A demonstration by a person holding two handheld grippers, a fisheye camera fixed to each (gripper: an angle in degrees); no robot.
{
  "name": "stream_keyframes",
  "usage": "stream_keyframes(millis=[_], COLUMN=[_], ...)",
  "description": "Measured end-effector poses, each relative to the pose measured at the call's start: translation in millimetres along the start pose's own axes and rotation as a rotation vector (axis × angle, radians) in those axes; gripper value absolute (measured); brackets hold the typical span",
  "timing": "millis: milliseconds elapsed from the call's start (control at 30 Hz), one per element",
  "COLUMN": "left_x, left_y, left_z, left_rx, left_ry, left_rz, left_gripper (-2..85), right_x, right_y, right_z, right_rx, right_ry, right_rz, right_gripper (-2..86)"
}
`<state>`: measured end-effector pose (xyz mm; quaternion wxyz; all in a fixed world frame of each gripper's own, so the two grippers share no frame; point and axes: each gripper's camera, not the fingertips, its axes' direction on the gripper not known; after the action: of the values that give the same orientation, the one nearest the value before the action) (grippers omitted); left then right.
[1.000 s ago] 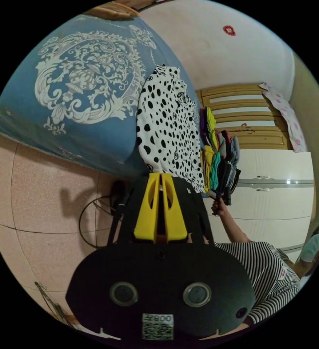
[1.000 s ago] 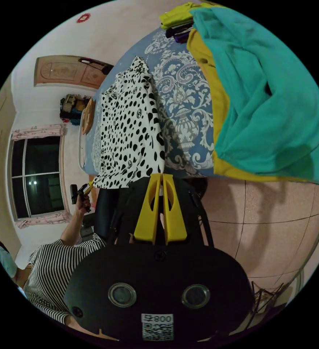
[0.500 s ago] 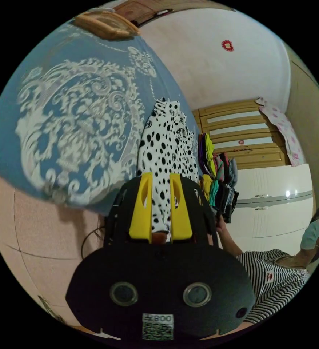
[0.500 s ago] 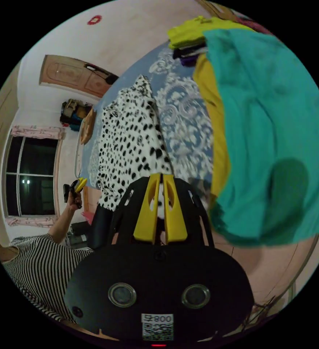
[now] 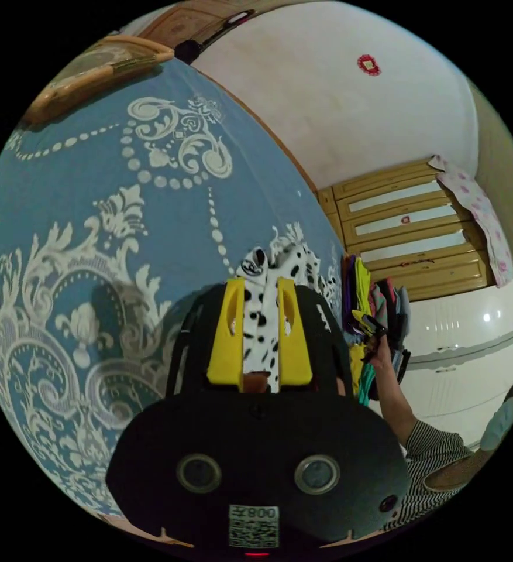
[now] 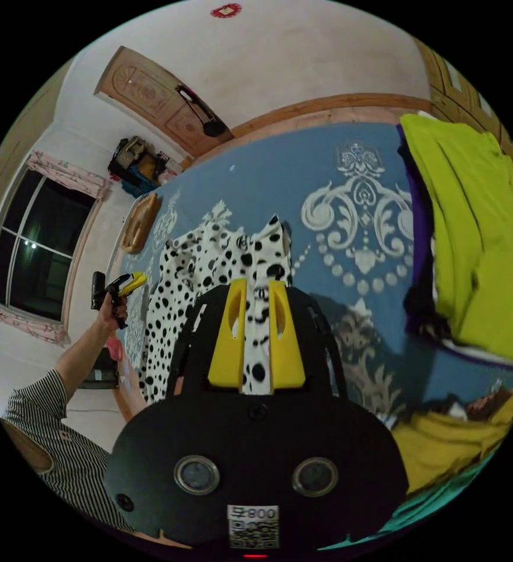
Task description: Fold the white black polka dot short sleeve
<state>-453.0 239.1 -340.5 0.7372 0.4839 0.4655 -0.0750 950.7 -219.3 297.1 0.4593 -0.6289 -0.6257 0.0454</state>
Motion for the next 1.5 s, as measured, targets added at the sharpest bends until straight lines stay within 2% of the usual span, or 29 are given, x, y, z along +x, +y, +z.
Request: stream_keyframes(millis=[233,300,400,500,567,667,767,867,967,1067,1167,1267,1500], left_x=[8,14,18,28,40,63,77,62,58,79,75,74,88], left_y=[-64,-71,-82,-86,-83,-66,-38,-38,-41,-36,-47,-55,-88], left_z=[51,55,61,55,36,-8,-44,-37,-49,-61,-40,-41,-57], left_rx=[-0.108,-0.086,-0.124,-0.089,-0.002,0.171,0.303,0.228,0.308,0.369,0.231,0.274,0.374], left_ry=[-0.082,-0.13,-0.101,-0.055,0.019,0.13,0.083,0.022,0.095,0.076,0.036,0.071,0.104], left_rz=[0.059,0.079,0.085,0.109,0.141,0.237,0.312,0.228,0.183,0.291,0.253,0.231,0.272], left_gripper=[6.3,4.3,2.1,1.2,0.8,0.6,0.6,0.6,0.6,0.6,0.7,0.7,0.8], right_x=[-3,-4,-4,-6,-9,-18,-25,-6,18,11,11,21,14], right_y=[-99,-114,-133,-144,-145,-135,-103,-81,-79,-79,-82,-89,-121], right_z=[42,52,66,71,63,20,-30,-39,-35,-50,-41,-37,-72], right_rx=[-0.03,-0.049,-0.093,-0.134,-0.11,0.068,0.243,0.274,0.266,0.341,0.28,0.274,0.392], right_ry=[0.08,0.096,0.102,0.131,0.126,0.02,-0.029,-0.003,-0.089,-0.089,-0.022,-0.106,-0.151], right_rz=[0.005,0.01,0.02,0.017,-0.003,-0.066,-0.146,-0.07,0.041,-0.024,-0.025,0.019,-0.057], right_gripper=[7.2,6.9,4.6,1.8,1.2,0.8,0.6,0.5,0.5,0.5,0.5,0.5,0.4])
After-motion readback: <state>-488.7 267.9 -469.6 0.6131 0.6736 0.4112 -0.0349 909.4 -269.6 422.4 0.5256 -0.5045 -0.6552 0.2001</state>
